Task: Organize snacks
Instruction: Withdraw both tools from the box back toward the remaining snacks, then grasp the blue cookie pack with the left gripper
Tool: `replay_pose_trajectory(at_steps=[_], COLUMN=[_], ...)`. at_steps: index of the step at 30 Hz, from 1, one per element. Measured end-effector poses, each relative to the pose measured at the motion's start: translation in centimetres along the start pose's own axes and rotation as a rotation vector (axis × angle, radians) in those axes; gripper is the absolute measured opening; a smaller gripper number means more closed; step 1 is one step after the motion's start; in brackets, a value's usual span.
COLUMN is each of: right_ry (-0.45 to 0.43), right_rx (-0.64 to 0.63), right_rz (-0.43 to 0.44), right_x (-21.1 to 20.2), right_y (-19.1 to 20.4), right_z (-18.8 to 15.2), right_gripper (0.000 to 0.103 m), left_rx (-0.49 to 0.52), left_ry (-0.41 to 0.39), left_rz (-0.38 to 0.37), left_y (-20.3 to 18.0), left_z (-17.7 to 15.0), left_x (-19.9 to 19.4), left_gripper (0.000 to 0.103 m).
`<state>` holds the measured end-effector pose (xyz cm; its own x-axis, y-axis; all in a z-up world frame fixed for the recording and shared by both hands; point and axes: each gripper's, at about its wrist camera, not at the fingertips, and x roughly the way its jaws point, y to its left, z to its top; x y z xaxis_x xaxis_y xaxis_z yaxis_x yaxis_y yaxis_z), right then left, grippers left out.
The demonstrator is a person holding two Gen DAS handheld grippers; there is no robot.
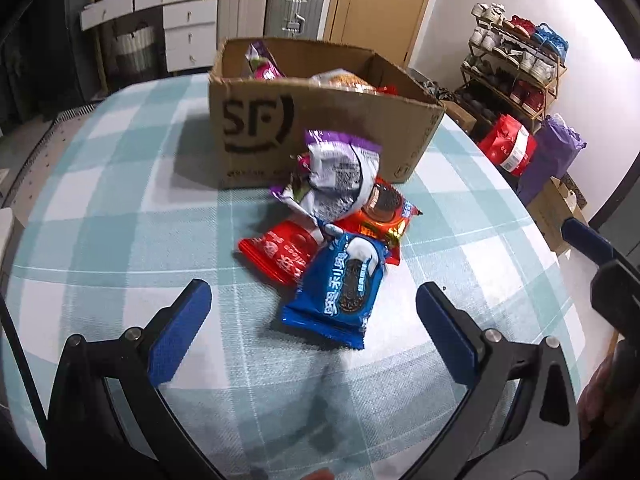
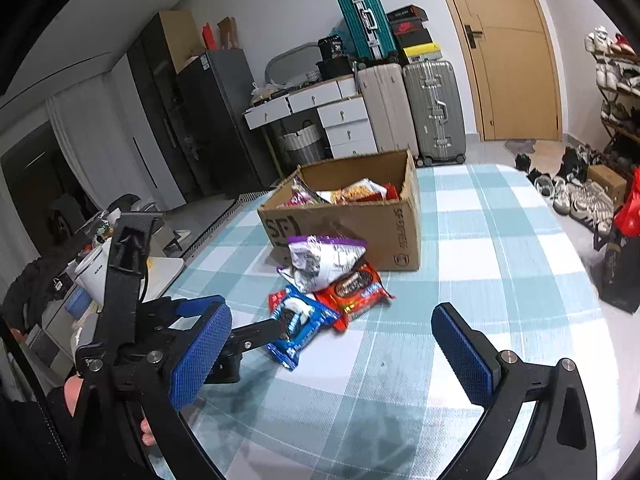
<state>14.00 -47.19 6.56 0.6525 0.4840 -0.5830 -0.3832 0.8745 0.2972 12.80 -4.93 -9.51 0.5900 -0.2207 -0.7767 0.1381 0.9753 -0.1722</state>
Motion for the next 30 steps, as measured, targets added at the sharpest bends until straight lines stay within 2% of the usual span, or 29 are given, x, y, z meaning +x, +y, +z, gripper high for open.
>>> replay_pose_trajectory(at_steps=[4,8,11,13,15,16,17,18,23,30], right_ry=[0.011,0.024,0.030,0.028,0.030,0.031,0.031,0.030,0.032,0.032], right_rx=[0.023,0.045,0.059,0.067,0.077,0.079,0.079,0.079,0.086,0.074], right_rz=[-0.001,0.002,0.008,0.008,0.013,0.011,0.009,0.008,0.013,0.018], right_x=[0.4,0.9,1.1,1.1,1.2,1.2,1.2,1.2,1.2,1.2], right_y=[-0.8,-1.3,-1.7,-1.9,-2.1,-2.1,-2.2,-2.2,-2.2,-1.6], right_z=[-0.6,-1.0,-1.2,-1.3,-1.4,-1.4,-1.5,-1.5,-1.7,-1.7], right_gripper=[0.102,0.102,0.102,0.102,0.102,0.102,0.102,0.102,0.102,0.102], left_rx=[-0.027,-0.048,-0.058,-0.061,-0.056,-0.047,-0.038,-0.031,-0.017,-0.033], left_ry=[0.029,0.039,0.056,0.089,0.085,0.082,0.084,0.088,0.075,0.079], left_rz=[-0.037,-0.043,-0.034,-0.042,-0.065,-0.071,-0.080,-0.083,-0.108,-0.122], left_y=[0.3,0.6,0.8,0.8,0.8,0.6,0.4,0.3,0.1,0.4], left_z=[0.1,0.4,0.5,0.6,0.4,0.4,0.3,0.3,0.1,0.0], left_x=[2.0,3.5,4.7,5.8,6.0,6.1,6.2,6.3,6.4,6.4], left_gripper=[0.102,0.099,0.084,0.065,0.055,0.041,0.032,0.028,0.022,0.021])
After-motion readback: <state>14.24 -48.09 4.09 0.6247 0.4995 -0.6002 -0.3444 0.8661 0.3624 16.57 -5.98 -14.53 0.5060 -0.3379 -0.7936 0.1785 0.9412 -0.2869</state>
